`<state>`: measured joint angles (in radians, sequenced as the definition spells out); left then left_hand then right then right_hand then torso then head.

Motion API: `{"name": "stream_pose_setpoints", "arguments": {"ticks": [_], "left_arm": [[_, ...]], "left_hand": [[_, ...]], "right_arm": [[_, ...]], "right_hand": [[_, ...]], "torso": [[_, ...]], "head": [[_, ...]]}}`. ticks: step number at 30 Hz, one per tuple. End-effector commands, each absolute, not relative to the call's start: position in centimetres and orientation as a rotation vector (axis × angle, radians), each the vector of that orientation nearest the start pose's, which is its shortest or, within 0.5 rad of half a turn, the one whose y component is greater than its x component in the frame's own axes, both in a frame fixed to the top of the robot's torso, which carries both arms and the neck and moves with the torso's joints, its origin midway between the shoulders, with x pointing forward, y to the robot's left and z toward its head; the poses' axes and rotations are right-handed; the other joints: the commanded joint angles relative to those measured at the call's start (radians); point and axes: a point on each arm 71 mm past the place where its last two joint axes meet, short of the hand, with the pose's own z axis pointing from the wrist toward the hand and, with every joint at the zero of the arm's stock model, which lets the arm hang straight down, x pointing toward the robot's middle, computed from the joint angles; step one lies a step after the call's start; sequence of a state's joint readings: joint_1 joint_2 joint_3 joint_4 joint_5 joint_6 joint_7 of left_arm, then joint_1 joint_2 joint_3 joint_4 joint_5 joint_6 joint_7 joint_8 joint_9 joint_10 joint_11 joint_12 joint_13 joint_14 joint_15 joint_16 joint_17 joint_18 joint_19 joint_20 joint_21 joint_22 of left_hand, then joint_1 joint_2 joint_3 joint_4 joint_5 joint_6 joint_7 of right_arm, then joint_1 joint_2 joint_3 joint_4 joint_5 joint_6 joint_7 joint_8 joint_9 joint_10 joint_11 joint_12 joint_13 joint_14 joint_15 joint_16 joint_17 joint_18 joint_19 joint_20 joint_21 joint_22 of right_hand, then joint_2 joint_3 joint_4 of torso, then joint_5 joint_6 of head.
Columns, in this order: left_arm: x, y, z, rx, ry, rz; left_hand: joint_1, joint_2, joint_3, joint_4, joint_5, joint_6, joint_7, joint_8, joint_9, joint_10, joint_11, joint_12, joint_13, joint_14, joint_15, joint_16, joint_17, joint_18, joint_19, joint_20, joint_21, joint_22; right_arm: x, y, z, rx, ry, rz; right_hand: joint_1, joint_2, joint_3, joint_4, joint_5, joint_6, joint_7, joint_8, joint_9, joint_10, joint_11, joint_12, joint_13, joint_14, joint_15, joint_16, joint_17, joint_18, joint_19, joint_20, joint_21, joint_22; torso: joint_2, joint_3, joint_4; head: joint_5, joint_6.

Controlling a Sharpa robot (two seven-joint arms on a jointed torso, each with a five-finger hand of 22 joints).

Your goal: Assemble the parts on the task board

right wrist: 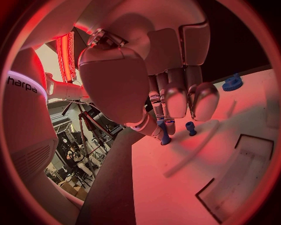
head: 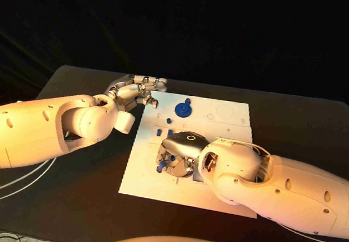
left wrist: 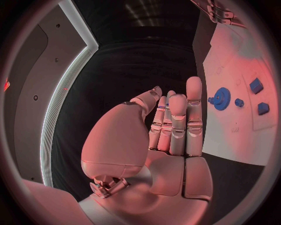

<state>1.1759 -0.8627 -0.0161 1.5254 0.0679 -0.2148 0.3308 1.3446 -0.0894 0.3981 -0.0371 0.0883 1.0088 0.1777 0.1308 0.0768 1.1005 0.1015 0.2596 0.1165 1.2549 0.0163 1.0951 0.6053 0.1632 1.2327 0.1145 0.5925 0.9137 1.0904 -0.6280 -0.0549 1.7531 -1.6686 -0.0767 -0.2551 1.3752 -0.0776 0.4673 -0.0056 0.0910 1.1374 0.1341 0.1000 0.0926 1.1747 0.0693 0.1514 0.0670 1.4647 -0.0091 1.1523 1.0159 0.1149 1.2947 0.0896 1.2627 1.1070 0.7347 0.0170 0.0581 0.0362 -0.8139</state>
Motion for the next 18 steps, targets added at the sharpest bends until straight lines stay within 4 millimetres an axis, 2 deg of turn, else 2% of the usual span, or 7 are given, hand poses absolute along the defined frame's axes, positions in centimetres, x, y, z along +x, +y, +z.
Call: {"name": "stream_pose_setpoints", "arguments": {"ticks": [1, 3, 5, 8, 10, 18], "left_arm": [[48.56, 21.19, -18.45, -1.216, 1.485, -1.637], [48.56, 21.20, -18.45, -1.216, 1.484, -1.637], [48.55, 21.22, -18.45, -1.216, 1.484, -1.636], [48.55, 21.25, -18.45, -1.216, 1.484, -1.635], [48.55, 21.28, -18.45, -1.217, 1.484, -1.634], [48.55, 21.29, -18.46, -1.217, 1.485, -1.634]], "left_hand": [[0.007, -0.001, -0.005, 0.000, 0.000, -0.009, -0.002, 0.004, -0.001, -0.004, -0.001, 0.003, 0.001, -0.008, 0.000, -0.005, -0.001, 0.015, -0.006, 0.001, -0.002, -0.001], [0.007, -0.001, -0.005, 0.000, 0.000, -0.009, -0.002, 0.004, -0.001, -0.004, -0.001, 0.003, 0.001, -0.008, 0.000, -0.005, -0.001, 0.015, -0.006, 0.001, -0.002, -0.001], [0.007, -0.001, -0.005, 0.000, 0.000, -0.009, -0.002, 0.004, -0.001, -0.004, -0.001, 0.003, 0.001, -0.008, 0.000, -0.005, -0.001, 0.015, -0.006, 0.001, -0.002, -0.001], [0.007, -0.001, -0.005, 0.000, 0.000, -0.009, -0.002, 0.004, -0.001, -0.004, -0.001, 0.003, 0.001, -0.008, 0.000, -0.005, -0.001, 0.015, -0.006, 0.001, -0.002, -0.001], [0.007, -0.001, -0.005, 0.000, 0.000, -0.009, -0.002, 0.004, -0.001, -0.004, -0.001, 0.003, 0.001, -0.008, 0.000, -0.005, -0.001, 0.015, -0.006, 0.001, -0.002, -0.001], [0.007, -0.001, -0.005, 0.000, 0.000, -0.009, -0.002, 0.004, -0.001, -0.004, -0.001, 0.003, 0.001, -0.008, 0.000, -0.005, -0.001, 0.015, -0.006, 0.001, -0.002, -0.001]], "right_arm": [[38.17, -3.96, -22.21, -0.620, 1.864, 0.808], [38.18, -3.91, -22.17, -0.612, 1.859, 0.815], [38.22, -3.89, -22.10, -0.603, 1.851, 0.823], [38.28, -3.91, -21.99, -0.588, 1.837, 0.834], [38.32, -3.93, -21.92, -0.580, 1.828, 0.841], [38.39, -4.06, -21.61, -0.549, 1.790, 0.868]], "right_hand": [[-0.012, -0.003, -0.006, 0.007, 0.002, -0.003, 0.003, 0.003, -0.001, -0.003, 0.005, -0.012, -0.001, 0.025, 0.000, 0.002, 0.000, -0.012, 0.000, 0.006, 0.000, -0.001], [-0.019, -0.010, -0.011, 0.010, 0.007, -0.023, 0.012, -0.010, -0.006, -0.027, 0.013, -0.030, -0.004, 0.023, 0.006, 0.000, -0.004, -0.011, -0.004, 0.009, -0.004, -0.005], [-0.030, -0.025, -0.020, 0.015, 0.016, -0.064, 0.027, -0.034, -0.016, -0.071, 0.028, -0.056, -0.006, 0.018, 0.018, -0.007, -0.014, -0.010, -0.011, 0.017, -0.011, -0.015], [-0.035, -0.047, -0.048, 0.013, 0.027, -0.135, 0.034, -0.040, -0.029, -0.153, 0.043, -0.087, -0.005, 0.007, 0.030, -0.031, -0.044, 0.000, -0.039, 0.030, -0.042, -0.056], [-0.032, -0.052, -0.074, 0.011, 0.030, -0.179, 0.035, -0.039, -0.029, -0.193, 0.048, -0.084, -0.003, 0.001, 0.034, -0.046, -0.062, 0.006, -0.053, 0.036, -0.060, -0.080], [-0.020, -0.048, -0.119, 0.006, 0.034, -0.216, 0.040, -0.039, -0.028, -0.242, 0.055, -0.078, -0.003, -0.004, 0.040, -0.061, -0.082, 0.010, -0.063, 0.042, -0.079, -0.102]], "torso": [[0.000, 0.0000, -0.0005], [-0.001, 0.0002, -0.0001], [-0.001, 0.0000, 0.0000], [0.000, 0.0004, -0.0001], [0.000, 0.0006, -0.0002], [0.000, 0.0015, -0.0006]], "head": [[0.000, -0.001], [0.000, -0.001], [0.000, -0.001], [0.000, -0.001], [0.000, -0.001], [-0.002, 0.001]]}}
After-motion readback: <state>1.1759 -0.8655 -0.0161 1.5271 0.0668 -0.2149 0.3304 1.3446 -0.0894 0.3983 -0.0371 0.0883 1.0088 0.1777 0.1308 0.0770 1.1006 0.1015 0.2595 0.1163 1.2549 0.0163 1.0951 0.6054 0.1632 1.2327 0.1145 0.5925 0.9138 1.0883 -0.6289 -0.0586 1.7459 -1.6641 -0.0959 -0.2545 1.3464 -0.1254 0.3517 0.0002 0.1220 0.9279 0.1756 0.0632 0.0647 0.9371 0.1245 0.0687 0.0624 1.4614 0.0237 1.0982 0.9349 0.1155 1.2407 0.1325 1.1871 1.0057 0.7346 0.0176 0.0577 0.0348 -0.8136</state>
